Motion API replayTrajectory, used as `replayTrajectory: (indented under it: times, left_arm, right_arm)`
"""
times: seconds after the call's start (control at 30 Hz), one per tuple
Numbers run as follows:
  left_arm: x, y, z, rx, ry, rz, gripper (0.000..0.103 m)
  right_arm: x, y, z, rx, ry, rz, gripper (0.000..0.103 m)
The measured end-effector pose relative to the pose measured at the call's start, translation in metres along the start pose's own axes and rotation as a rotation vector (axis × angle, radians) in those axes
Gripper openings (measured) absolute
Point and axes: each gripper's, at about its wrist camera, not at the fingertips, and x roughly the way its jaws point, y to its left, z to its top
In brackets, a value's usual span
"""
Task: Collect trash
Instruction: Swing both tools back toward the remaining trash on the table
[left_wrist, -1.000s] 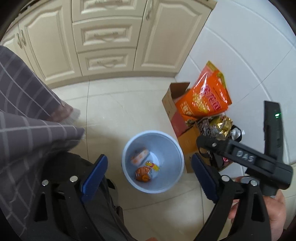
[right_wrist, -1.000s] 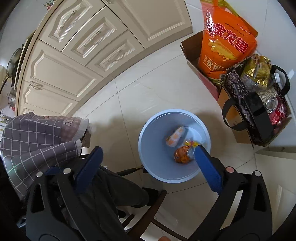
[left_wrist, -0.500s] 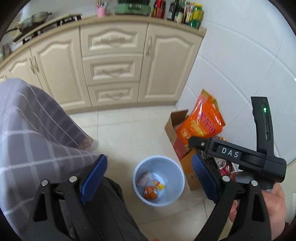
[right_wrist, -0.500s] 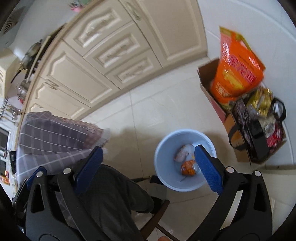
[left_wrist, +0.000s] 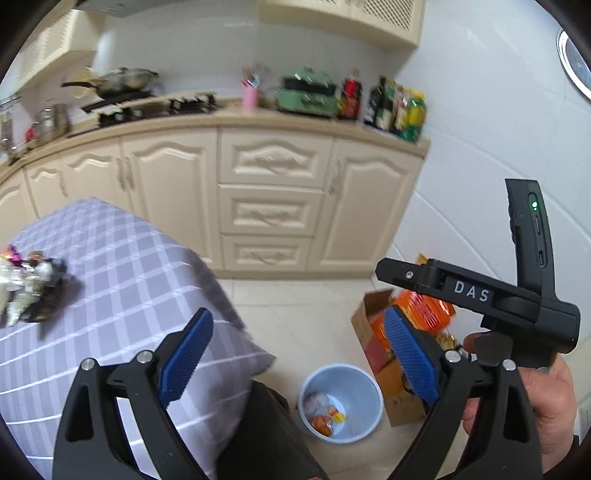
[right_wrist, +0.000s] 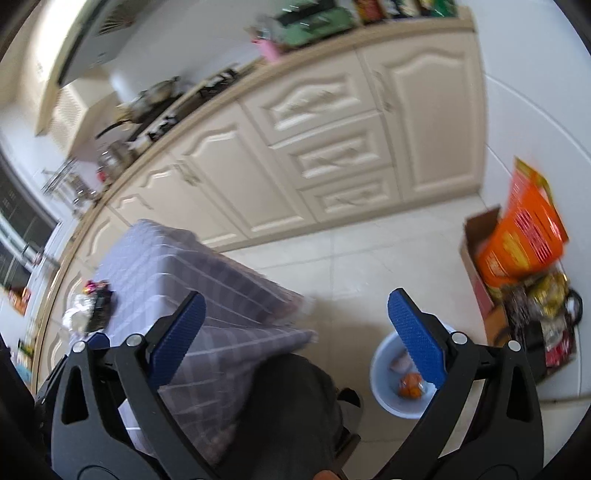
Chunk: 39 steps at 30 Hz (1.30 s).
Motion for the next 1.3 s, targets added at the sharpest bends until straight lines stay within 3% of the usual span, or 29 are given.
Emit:
replayTrajectory:
  times: [0.2, 0.4, 0.73, 0.9, 1.3]
  left_arm:
    - [-0.047, 0.045, 0.007, -0.064, -0.078, 0.091, 0.093]
    - [-0.095, 0.103, 0.003, -0.149, -0.152, 0.227, 0.093]
    - [-0.133, 0.200, -0.021, -0.259, -0.164, 0.438, 0.093]
    - [-0.130, 0.244, -0.029, -0.299, -0.136, 0.510, 0.093]
    - [-0.079, 0.320, -0.027, -0.319, -0.005, 0.534, 0.093]
  right_arm:
    - [-0.004, 0.071, 0.008, -0.110, -0.024, 0.087, 0.097]
    - [0.002, 0.138, 0.003, -0.225, -0.017, 0.158, 0.097]
    - [0.038, 0.238, -0.018, -0.407, 0.043, 0.256, 0.097]
    - [0.064, 0.274, -0.031, -0.482, 0.093, 0.280, 0.097]
    - [0.119, 0.308, -0.041, -0.596, 0.178, 0.301, 0.097]
